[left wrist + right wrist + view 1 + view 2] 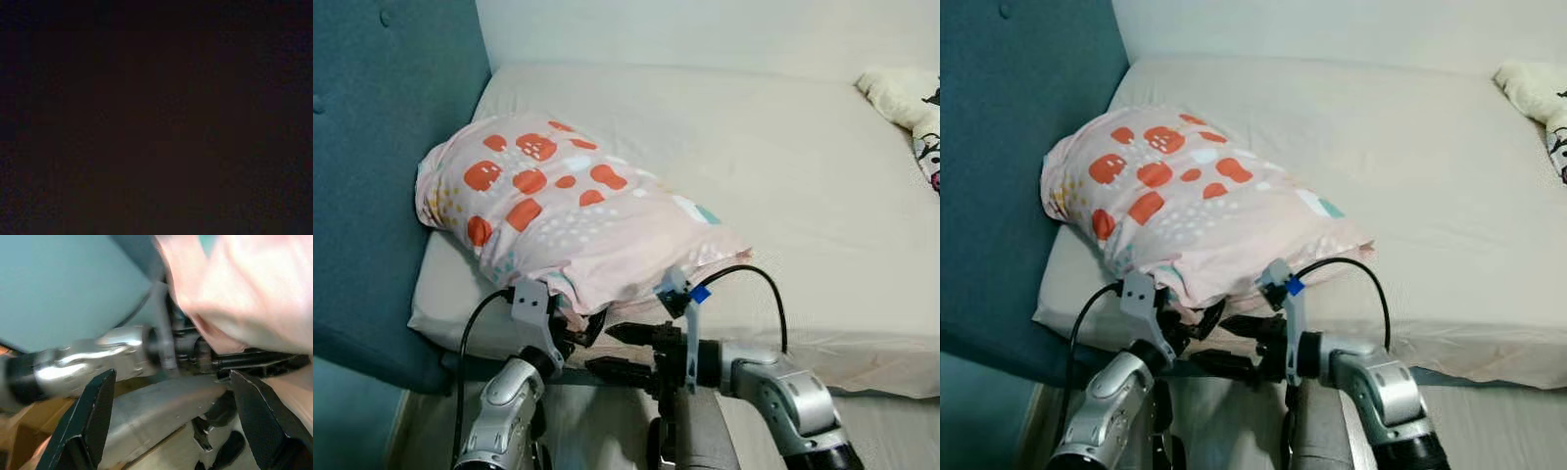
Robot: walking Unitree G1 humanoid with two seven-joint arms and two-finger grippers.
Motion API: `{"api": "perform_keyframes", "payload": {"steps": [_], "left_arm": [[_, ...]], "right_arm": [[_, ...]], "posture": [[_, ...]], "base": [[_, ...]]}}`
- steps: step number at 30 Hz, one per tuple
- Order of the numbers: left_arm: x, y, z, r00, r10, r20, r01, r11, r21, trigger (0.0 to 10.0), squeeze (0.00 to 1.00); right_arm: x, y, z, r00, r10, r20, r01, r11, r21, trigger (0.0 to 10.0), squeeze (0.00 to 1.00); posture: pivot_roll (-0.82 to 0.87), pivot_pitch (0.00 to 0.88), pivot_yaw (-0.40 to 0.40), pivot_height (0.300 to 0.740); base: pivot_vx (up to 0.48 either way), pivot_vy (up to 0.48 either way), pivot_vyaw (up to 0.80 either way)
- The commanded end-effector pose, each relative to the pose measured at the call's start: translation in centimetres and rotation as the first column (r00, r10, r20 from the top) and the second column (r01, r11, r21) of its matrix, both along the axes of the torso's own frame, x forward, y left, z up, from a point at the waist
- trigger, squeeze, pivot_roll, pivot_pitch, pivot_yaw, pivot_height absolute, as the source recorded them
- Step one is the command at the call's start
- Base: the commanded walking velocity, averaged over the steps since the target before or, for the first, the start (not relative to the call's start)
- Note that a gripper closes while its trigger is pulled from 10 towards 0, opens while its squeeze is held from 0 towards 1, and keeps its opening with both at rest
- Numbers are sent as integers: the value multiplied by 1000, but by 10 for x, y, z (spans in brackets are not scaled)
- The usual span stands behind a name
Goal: Clean up the room
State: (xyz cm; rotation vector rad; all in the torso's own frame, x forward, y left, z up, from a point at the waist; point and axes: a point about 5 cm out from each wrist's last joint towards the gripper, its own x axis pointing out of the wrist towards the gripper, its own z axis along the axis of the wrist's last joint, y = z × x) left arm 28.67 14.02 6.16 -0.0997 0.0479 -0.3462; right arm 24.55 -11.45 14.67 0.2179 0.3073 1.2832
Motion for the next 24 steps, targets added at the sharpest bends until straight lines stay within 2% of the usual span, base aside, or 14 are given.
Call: {"api": "perform_keyframes", "payload": {"steps": [1,4,5,7,12,13,14,16,18,19,20,21,22,24], "left_arm": [[-11,19,-20,995,56,-84,-50,996,70,10000,0],[-22,38,-40,982,28,-187,32,951,307,10000,0],[-22,38,-40,982,28,-187,32,951,307,10000,0],[-23,62,-44,972,11,-235,109,865,489,10000,0],[-16,77,-36,977,44,-210,80,833,548,10000,0],[-12,83,-27,982,52,-181,58,830,555,10000,0],[-8,88,-20,986,52,-158,48,822,567,10000,0],[-7,93,-14,989,33,-142,57,807,588,10000,0],[-6,105,-1,991,-31,-129,107,763,637,10000,0],[-6,105,-1,991,-31,-129,107,763,637,10000,0],[-6,112,5,990,-47,-131,120,760,639,10000,0],[-3,125,15,993,-12,-118,83,784,615,10000,0],[-3,125,15,993,-12,-118,83,784,615,10000,0],[4,145,33,994,74,-85,-22,871,492,10000,0]], "right_arm": [[-8,-8,7,1000,21,23,-23,998,56,10000,1000],[-13,-12,7,1000,-8,19,6,997,75,10000,1000],[-13,-12,7,1000,-8,19,6,997,75,10000,1000],[-5,-14,2,989,-147,25,144,985,91,10000,1000],[4,-16,4,968,-247,29,241,960,142,10000,1000],[10,-20,3,949,-315,31,307,939,154,10000,439],[16,-24,1,925,-380,18,373,915,156,10000,141],[23,-30,-2,891,-453,4,448,882,149,10000,0],[38,-55,-17,755,-654,-40,655,752,77,10000,0],[38,-55,-17,755,-654,-40,655,752,77,10000,0],[43,-69,-25,680,-731,-53,733,680,29,10000,0],[44,-87,-35,592,-804,-57,804,594,-26,10000,0],[44,-87,-35,592,-804,-57,804,594,-26,10000,0],[42,-109,-47,479,-874,-82,872,484,-68,10000,0]], "posture": [[1,244,-56,596],[1,242,-48,596],[1,242,-48,596],[5,240,-40,596],[9,236,-35,596],[8,231,-31,596],[4,229,-27,596],[4,229,-27,596],[1,223,-23,596],[1,223,-23,596],[-2,223,-21,596],[-3,224,-17,596],[-3,224,-17,596],[-3,220,-14,596]], "base": [[0,0,0],[0,0,0],[0,0,0],[0,0,0],[0,0,0],[0,0,0],[0,0,0],[0,0,0],[0,0,0],[0,0,0],[0,0,0],[0,0,0],[0,0,0],[0,0,0]]}}
